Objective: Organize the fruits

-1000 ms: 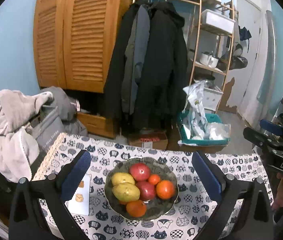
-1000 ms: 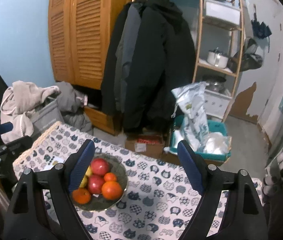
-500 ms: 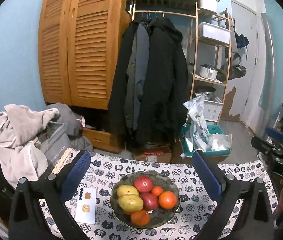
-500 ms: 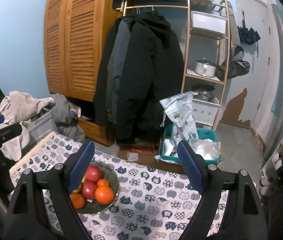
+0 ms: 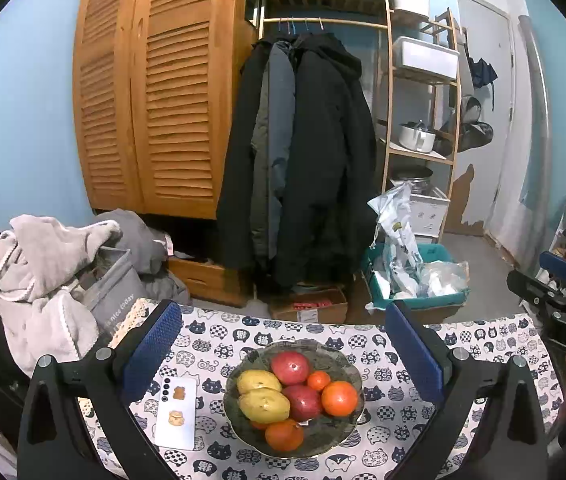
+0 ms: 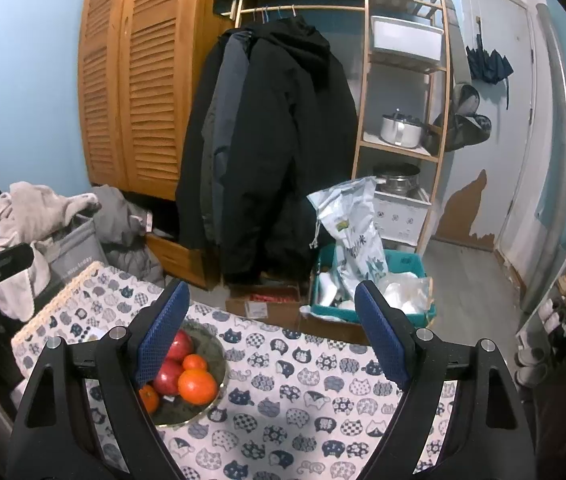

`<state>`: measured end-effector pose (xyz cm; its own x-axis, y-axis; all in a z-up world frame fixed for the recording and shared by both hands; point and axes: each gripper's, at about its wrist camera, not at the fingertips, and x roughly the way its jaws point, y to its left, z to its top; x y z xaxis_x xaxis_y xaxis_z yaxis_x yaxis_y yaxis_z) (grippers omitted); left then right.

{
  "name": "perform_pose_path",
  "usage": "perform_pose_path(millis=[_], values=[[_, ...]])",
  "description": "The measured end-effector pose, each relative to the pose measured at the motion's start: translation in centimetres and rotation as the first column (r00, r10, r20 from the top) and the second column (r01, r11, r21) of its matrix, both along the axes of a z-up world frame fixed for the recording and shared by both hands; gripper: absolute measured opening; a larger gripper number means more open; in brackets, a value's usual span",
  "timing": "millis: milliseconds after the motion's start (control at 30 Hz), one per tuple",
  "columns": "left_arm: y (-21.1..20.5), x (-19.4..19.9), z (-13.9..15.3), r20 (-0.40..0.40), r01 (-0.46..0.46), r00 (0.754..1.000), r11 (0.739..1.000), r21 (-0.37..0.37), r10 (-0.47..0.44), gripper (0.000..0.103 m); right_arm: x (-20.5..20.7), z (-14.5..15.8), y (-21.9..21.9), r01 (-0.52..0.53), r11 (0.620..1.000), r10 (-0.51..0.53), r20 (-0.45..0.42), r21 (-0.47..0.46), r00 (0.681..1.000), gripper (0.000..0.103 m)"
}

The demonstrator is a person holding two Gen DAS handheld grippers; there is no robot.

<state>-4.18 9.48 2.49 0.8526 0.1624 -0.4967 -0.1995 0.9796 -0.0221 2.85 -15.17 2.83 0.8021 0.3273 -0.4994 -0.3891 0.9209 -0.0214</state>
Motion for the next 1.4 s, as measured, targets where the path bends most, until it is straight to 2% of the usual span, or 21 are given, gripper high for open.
perform_pose_path(millis=[1400], values=[[-0.64, 0.09, -0.45, -0.022, -0.013, 1.0, 1.0, 0.024, 0.013, 0.102, 0.08, 0.02, -0.34, 0.003, 1.0, -0.003, 0.0, 0.0, 1.0, 0.084]])
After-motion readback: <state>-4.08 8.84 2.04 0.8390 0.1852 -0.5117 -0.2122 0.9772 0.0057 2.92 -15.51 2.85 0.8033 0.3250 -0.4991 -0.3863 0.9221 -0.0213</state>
